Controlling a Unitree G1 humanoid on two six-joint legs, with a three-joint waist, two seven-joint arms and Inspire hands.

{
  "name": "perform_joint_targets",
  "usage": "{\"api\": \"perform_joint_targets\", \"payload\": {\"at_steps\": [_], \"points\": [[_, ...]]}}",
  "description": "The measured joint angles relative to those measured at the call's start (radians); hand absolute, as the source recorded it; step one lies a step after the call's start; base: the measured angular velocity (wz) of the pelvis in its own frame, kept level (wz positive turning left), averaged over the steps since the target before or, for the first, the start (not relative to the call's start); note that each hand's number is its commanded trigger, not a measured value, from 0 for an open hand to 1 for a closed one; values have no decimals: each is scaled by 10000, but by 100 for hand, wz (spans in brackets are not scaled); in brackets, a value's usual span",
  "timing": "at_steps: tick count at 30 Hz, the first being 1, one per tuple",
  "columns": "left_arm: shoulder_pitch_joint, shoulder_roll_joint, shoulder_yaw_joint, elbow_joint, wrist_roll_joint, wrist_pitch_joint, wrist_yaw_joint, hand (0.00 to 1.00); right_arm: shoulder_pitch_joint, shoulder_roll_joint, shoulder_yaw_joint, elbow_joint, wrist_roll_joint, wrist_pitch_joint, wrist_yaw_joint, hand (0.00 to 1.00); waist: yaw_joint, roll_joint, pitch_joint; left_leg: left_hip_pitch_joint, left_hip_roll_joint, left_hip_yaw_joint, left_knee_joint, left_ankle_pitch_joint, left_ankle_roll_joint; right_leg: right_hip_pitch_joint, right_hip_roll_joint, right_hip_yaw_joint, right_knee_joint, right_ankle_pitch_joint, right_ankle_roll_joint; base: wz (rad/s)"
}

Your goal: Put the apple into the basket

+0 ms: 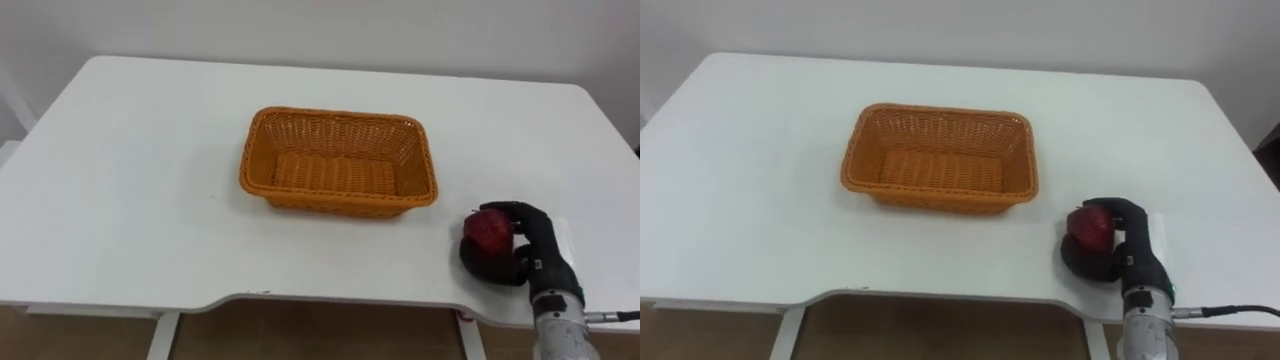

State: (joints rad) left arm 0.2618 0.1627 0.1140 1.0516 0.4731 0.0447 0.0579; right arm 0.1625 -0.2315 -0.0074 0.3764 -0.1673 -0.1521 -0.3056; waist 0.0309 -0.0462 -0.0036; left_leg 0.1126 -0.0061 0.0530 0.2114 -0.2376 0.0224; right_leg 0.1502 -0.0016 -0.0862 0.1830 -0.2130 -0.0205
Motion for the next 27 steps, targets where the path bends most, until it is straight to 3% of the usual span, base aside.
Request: {"api": "perform_joint_targets", "payload": {"at_steps": [3, 10, 18, 27], "points": [[-17, 1, 0, 9, -49, -2, 3, 0, -2, 5, -98, -72, 129, 12, -31, 100, -12, 11, -35, 11, -15, 2, 31, 6, 5, 11, -4, 0, -25, 0, 1, 0], [-82, 3, -2, 17, -104, -33, 8, 0, -56, 3, -182, -668, 400, 10, -483, 100, 0, -38, 24, 43, -14, 1, -4, 12, 6, 55, -5, -20, -51, 0, 1, 0], [46, -2, -5, 0, -87, -3, 1, 0, -44, -22, -287, -3351, -66, 10, -846, 100, 15, -128, 41, -134, -8, 107, 3, 12, 5, -251, 1, 31, 33, 0, 2, -4], [67, -7, -163, -1, -124, 6, -24, 0, -68, -22, -226, -3593, -96, 122, -746, 100, 91, -128, 38, -124, 6, 121, 33, 12, 5, -237, 11, 30, 42, 0, 1, 0]]}}
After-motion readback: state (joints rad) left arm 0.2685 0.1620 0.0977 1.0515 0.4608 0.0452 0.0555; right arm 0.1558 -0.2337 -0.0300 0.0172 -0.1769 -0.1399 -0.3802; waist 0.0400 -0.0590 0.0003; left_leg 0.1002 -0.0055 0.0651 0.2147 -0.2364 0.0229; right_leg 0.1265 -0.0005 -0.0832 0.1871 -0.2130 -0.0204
